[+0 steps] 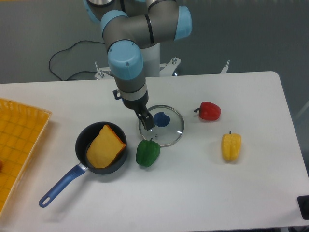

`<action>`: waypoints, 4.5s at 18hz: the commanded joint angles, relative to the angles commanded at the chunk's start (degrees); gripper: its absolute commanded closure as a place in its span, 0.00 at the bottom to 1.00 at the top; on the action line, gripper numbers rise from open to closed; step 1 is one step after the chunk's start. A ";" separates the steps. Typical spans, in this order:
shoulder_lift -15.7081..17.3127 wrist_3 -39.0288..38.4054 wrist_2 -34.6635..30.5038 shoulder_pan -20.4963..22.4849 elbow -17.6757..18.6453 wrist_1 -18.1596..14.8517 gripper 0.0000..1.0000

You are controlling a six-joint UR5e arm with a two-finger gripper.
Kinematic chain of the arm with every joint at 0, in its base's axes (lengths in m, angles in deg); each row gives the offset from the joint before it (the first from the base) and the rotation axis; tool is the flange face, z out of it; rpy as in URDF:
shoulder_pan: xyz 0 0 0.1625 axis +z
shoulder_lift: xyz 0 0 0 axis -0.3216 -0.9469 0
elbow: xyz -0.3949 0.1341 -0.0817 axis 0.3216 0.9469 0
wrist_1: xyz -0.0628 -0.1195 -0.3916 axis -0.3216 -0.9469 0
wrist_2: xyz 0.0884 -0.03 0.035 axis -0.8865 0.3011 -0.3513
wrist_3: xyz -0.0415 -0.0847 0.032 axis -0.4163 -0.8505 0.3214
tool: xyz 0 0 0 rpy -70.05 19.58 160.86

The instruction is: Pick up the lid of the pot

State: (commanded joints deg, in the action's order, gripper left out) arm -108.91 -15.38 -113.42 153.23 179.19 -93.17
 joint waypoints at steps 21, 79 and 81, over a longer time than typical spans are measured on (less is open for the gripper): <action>0.09 -13.02 0.79 3.87 6.76 4.48 0.00; -6.68 -5.19 0.62 8.09 10.99 15.64 0.00; -6.86 -5.19 0.53 8.09 10.99 15.64 0.00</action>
State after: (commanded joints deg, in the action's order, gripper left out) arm -115.77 -20.57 -112.89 161.32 190.18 -77.52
